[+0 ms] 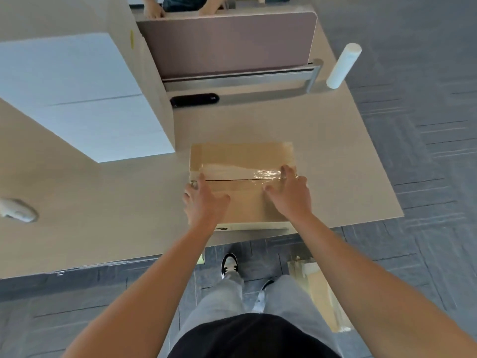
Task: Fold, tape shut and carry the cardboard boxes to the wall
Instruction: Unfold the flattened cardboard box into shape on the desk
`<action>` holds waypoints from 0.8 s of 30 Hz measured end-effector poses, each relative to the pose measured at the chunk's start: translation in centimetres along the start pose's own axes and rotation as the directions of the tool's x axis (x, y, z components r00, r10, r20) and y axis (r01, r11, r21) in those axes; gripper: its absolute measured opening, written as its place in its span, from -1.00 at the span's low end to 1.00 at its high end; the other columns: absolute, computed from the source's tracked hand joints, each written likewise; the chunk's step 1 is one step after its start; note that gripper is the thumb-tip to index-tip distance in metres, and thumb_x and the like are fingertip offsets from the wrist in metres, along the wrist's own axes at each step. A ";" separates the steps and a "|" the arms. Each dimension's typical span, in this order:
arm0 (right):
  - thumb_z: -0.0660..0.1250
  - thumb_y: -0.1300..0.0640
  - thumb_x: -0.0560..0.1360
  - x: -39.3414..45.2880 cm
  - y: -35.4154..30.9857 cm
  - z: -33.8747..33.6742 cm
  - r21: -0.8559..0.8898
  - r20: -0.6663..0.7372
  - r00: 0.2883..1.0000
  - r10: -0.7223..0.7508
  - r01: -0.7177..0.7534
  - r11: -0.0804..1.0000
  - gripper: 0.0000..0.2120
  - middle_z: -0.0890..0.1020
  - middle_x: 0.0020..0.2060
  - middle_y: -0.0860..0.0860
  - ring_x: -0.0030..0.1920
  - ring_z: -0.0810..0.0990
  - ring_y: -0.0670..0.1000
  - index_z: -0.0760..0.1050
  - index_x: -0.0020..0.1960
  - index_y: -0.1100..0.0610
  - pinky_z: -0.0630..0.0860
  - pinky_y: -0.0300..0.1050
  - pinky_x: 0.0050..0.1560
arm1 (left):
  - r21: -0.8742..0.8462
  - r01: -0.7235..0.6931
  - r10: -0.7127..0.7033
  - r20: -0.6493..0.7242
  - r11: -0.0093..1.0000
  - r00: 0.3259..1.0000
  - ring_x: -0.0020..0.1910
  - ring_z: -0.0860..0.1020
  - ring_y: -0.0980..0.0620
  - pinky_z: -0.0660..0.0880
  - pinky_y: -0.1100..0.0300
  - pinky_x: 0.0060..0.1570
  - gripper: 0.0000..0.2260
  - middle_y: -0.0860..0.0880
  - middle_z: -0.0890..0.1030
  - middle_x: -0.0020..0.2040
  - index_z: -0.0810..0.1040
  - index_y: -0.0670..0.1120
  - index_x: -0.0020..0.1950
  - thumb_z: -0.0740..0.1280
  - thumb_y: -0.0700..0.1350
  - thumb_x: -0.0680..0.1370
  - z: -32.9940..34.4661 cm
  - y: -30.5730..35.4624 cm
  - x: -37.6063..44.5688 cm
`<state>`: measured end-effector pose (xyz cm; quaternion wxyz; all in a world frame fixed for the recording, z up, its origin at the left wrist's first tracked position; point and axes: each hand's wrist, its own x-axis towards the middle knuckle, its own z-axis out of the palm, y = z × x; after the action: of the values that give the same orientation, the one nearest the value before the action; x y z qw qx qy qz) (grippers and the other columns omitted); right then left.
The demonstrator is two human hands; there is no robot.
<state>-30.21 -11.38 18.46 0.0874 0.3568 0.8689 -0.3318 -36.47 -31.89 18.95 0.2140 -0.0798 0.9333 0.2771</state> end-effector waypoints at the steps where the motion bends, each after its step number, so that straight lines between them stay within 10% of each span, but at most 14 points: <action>1: 0.39 -0.26 0.46 0.5 0.1 0.0 -0.006 -0.005 1.000 -0.002 0.002 1.000 -0.24 0.39 0.39 0.17 0.29 0.51 0.30 0.20 0.58 -0.16 0.50 0.14 0.23 | 0.012 -0.006 0.006 -0.013 1.000 1.000 0.41 0.33 -0.28 0.41 -0.14 0.30 -0.17 -0.20 0.28 0.44 0.14 0.04 0.62 0.47 0.09 0.44 0.3 0.3 0.3; 24: 0.40 -0.22 0.52 14.9 5.1 -9.1 -0.042 0.020 0.991 -0.129 0.130 0.991 -0.19 0.25 0.51 0.21 0.38 0.37 0.34 0.11 0.66 -0.12 0.32 0.14 0.42 | 0.020 0.062 -0.061 -0.051 0.998 0.997 0.57 0.18 -0.26 0.23 -0.20 0.52 -0.10 -0.18 0.07 0.63 0.02 0.06 0.68 0.47 0.18 0.49 8.1 14.8 4.8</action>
<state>-36.89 5.53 17.03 0.0809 0.2949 0.8963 -0.3211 -41.84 -15.28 17.86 0.1995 -0.1130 0.9385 0.2580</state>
